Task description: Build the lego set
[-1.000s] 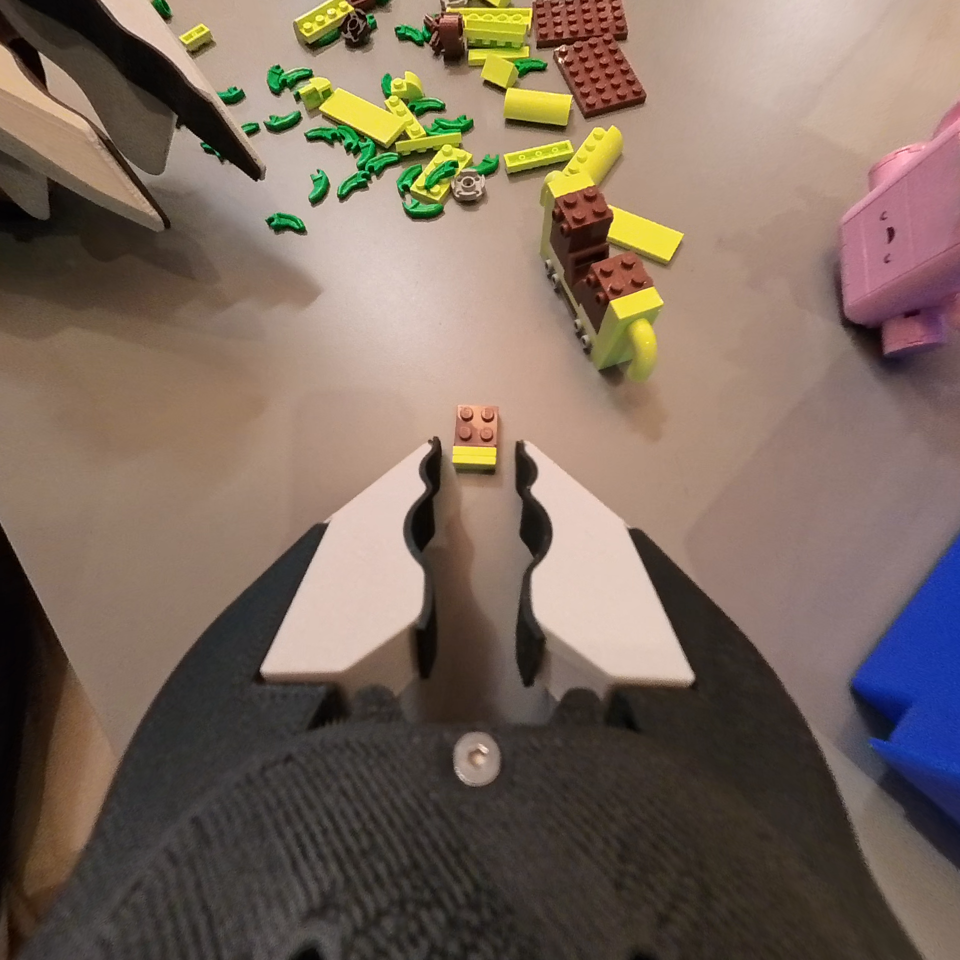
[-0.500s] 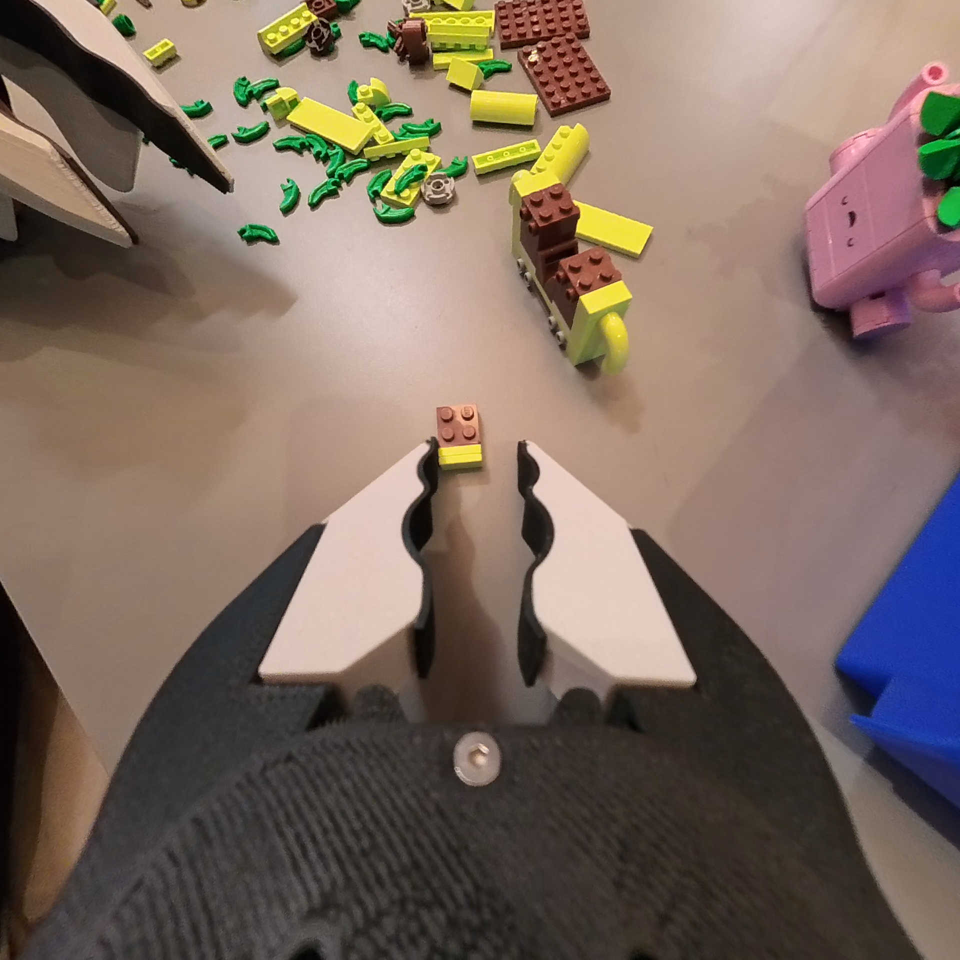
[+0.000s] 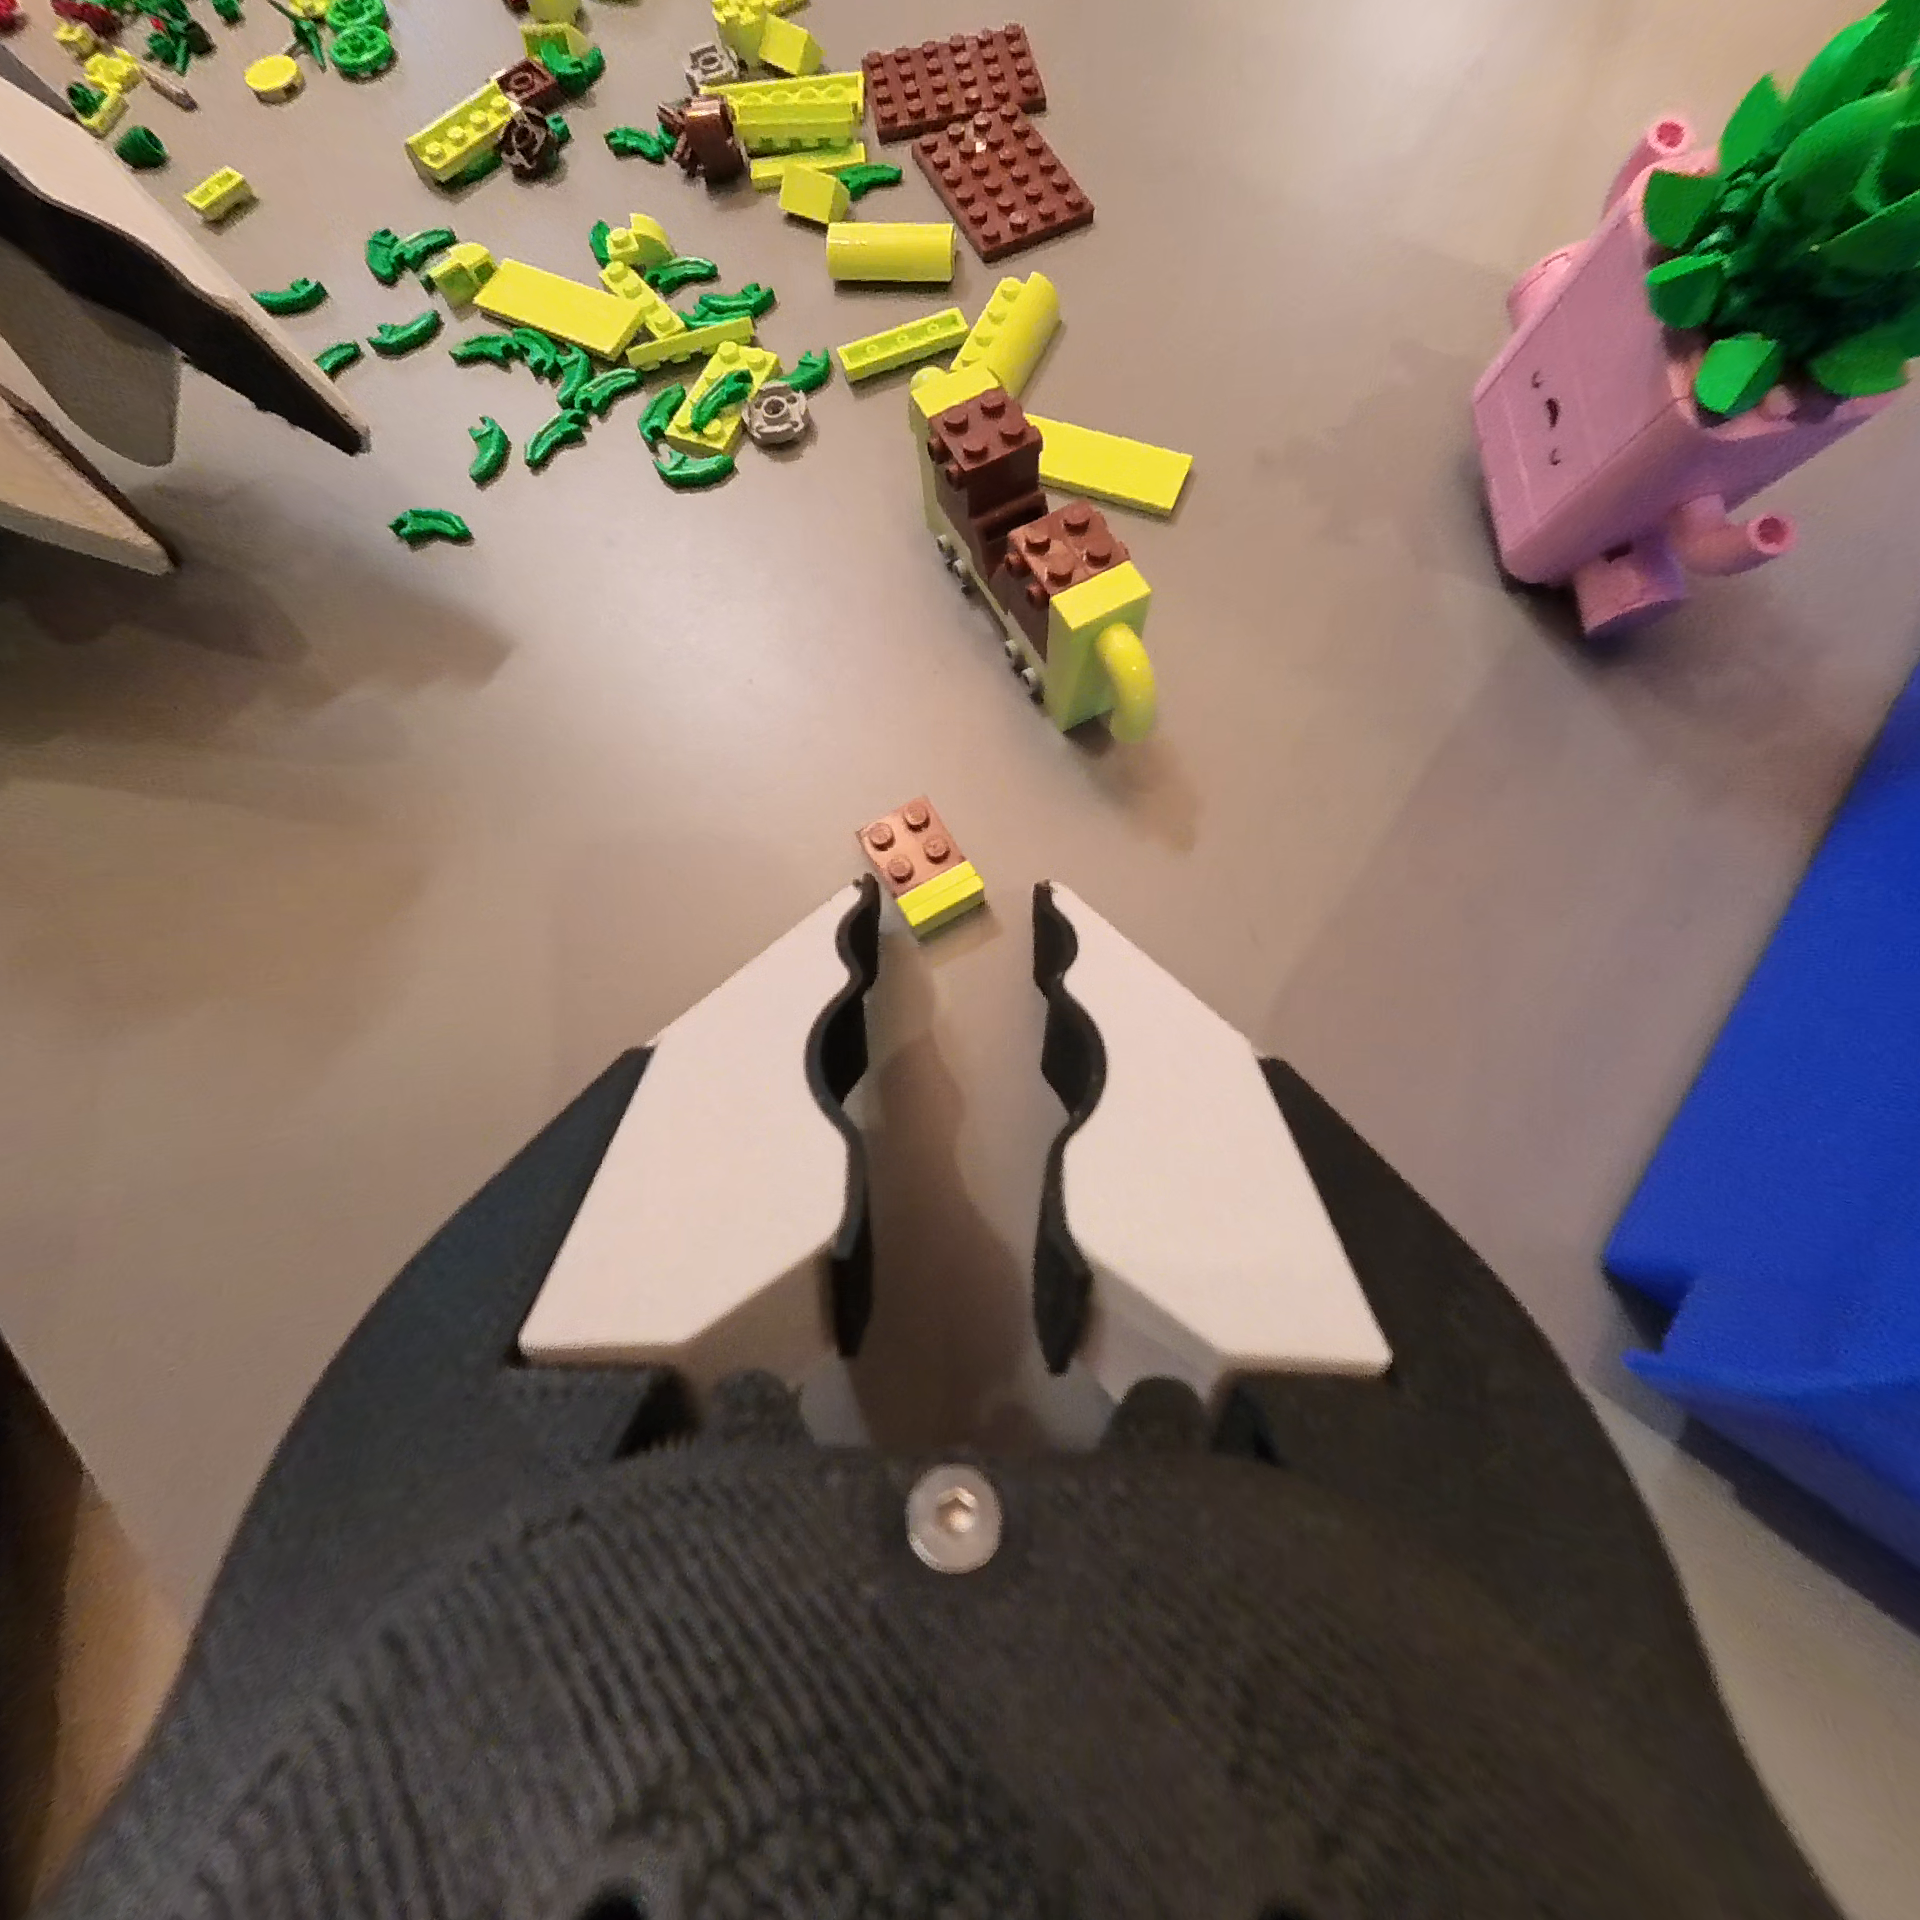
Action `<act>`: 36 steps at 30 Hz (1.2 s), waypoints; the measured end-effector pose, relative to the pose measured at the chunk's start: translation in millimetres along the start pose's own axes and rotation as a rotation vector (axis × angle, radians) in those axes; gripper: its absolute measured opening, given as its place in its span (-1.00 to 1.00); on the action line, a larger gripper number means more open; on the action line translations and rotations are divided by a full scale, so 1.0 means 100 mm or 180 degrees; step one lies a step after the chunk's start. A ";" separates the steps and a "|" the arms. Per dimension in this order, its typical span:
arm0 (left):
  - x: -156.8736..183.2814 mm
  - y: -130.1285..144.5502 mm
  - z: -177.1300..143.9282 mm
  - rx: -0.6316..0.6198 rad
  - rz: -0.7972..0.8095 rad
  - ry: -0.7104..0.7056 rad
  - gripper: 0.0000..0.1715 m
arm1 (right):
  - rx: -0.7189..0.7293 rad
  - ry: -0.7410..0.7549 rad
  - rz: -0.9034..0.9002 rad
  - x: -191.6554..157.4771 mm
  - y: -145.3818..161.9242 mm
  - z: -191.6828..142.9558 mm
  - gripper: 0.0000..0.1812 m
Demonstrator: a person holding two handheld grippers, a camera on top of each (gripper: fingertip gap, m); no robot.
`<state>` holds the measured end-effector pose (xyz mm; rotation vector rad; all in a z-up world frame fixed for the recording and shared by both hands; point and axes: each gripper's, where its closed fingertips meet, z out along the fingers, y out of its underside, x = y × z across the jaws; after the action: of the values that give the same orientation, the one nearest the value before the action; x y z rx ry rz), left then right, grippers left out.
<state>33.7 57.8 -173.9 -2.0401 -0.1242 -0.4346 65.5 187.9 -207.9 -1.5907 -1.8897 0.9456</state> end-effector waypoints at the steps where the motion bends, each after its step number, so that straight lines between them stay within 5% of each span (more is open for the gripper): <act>1: 0.00 0.00 0.00 -0.0002 0.0007 -0.0004 -0.53 | 0.0014 -0.0007 -0.0001 0.00 -0.01 0.00 -0.69; 11: -0.05 -0.09 -0.09 0.0262 0.0020 -0.0142 -0.55 | 0.0064 0.0013 -0.0098 -0.03 -0.02 -0.02 -0.67; 14: -0.23 -0.09 -0.24 0.0211 0.0135 -0.0485 -0.62 | 0.0060 0.0047 -0.0161 -0.04 -0.02 -0.02 -0.67; 16: -0.54 -0.12 -0.59 0.0065 0.0297 -0.0998 -0.74 | 0.0071 0.0079 -0.0199 -0.04 -0.03 -0.02 -0.68; 20: -1.23 -0.25 -1.64 0.0505 0.0043 -0.1802 -0.88 | 0.0092 0.0165 -0.0287 -0.04 -0.04 -0.03 -0.69; 25: -1.86 0.14 -2.38 0.0553 -0.0411 -0.2441 -0.88 | 0.0009 0.0145 -0.0186 -0.01 -0.01 0.00 -0.69; 36: -1.57 0.14 -1.73 0.0142 -0.0023 -0.2004 -0.78 | 0.0059 0.0127 -0.0133 0.03 -0.05 0.01 -0.71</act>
<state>-152.3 -83.9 -166.9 -2.0674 -0.5155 0.2190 60.8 190.5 -204.7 -1.5421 -1.8746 0.9047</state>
